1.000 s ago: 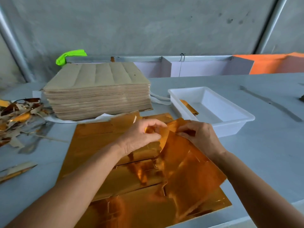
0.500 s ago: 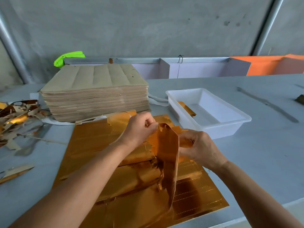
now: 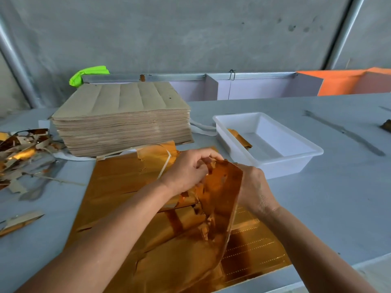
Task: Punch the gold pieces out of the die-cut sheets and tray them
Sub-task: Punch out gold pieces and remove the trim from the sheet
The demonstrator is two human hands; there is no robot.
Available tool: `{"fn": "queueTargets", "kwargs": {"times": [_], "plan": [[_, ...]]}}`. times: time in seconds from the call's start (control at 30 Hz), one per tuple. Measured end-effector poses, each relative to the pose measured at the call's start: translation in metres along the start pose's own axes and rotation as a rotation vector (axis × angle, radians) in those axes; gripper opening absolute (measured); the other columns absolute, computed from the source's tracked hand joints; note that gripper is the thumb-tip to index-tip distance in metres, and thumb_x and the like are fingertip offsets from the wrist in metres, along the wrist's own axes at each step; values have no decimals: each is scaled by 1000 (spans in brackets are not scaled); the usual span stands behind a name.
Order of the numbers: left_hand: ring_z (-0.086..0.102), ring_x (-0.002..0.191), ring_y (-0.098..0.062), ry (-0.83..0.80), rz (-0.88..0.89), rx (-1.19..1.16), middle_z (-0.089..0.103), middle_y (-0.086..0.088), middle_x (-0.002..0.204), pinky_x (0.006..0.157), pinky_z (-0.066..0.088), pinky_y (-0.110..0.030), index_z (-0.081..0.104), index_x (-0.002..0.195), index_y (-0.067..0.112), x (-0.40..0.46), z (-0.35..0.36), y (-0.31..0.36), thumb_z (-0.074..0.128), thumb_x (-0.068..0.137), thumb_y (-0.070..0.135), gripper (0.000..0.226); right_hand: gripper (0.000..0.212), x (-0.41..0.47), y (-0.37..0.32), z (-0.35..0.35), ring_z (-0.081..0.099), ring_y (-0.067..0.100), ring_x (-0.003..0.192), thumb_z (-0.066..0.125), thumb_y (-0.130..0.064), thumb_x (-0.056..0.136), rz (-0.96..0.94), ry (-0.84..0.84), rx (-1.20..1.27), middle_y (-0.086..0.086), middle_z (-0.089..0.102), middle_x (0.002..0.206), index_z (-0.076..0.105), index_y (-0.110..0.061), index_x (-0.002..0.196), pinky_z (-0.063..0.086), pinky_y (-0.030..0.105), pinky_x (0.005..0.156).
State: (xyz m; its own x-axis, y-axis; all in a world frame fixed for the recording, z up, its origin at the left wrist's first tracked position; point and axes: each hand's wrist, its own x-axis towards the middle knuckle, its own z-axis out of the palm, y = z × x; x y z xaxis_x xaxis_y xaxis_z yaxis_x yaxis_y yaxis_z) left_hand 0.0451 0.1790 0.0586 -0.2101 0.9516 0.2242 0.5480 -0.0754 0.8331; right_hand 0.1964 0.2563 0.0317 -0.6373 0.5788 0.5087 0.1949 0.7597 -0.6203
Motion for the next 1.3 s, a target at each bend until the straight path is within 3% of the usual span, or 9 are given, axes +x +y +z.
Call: {"fn": "queueTargets", "kwargs": {"times": [0.1,0.33,0.5,0.63,0.7,0.83,0.97,1.07,1.3], "plan": [[56,56,-3,34,3,30,66,3,92,55,50,-21,67,104,28,-2,-5,0,49,90,-7,42,27,5,2,1,56,27,56,64,-13,89,122,2,29,9,56,57,65,0,65,49,34,55],[53,61,15,111,64,180,54,23,69,56,38,-2,70,92,12,-8,-17,-4,48,91,-5,28,16,8,35,13,57,16,62,59,-11,91,591,110,85,21,65,83,69,-1,82,44,15,46],[55,69,0,233,69,270,58,11,72,62,44,-7,63,75,17,-8,-24,-7,48,90,-5,30,28,7,42,-2,62,38,76,56,-6,92,624,337,93,18,61,79,55,-19,67,57,49,71],[59,81,-16,288,-69,216,62,1,80,73,50,-25,62,79,14,-4,-32,-16,48,92,1,23,11,1,43,-15,53,11,65,56,-3,92,529,380,40,-3,51,81,56,-12,98,48,16,45],[59,79,-11,211,-93,175,62,5,82,67,48,-17,64,87,19,-2,-29,-13,50,93,6,19,32,-3,35,-16,54,9,67,53,0,93,413,326,30,-4,53,84,53,-22,116,51,22,51],[56,76,5,-15,-43,127,61,8,86,73,43,-9,65,112,32,2,-20,-4,57,93,12,28,28,-16,5,-18,59,3,71,61,2,88,76,161,-49,-6,64,82,69,-24,91,47,10,58],[55,94,7,-100,-56,212,66,17,102,82,39,-14,72,102,29,9,-12,3,70,84,20,20,29,-31,-7,-19,52,5,54,62,-1,87,-11,64,-93,-12,53,65,65,-24,69,40,12,49],[55,82,7,-102,-46,304,62,23,82,68,37,-12,72,86,28,12,-6,7,77,76,26,12,18,-42,-11,-23,63,8,67,59,-24,91,1,-16,-69,-7,65,79,75,-14,92,52,15,58],[54,71,-15,69,0,402,58,2,77,58,43,-25,57,66,15,16,5,9,74,78,23,22,76,-53,-20,-22,61,-3,85,51,-80,60,108,-20,-8,-16,63,97,72,-21,103,50,5,70]]}}
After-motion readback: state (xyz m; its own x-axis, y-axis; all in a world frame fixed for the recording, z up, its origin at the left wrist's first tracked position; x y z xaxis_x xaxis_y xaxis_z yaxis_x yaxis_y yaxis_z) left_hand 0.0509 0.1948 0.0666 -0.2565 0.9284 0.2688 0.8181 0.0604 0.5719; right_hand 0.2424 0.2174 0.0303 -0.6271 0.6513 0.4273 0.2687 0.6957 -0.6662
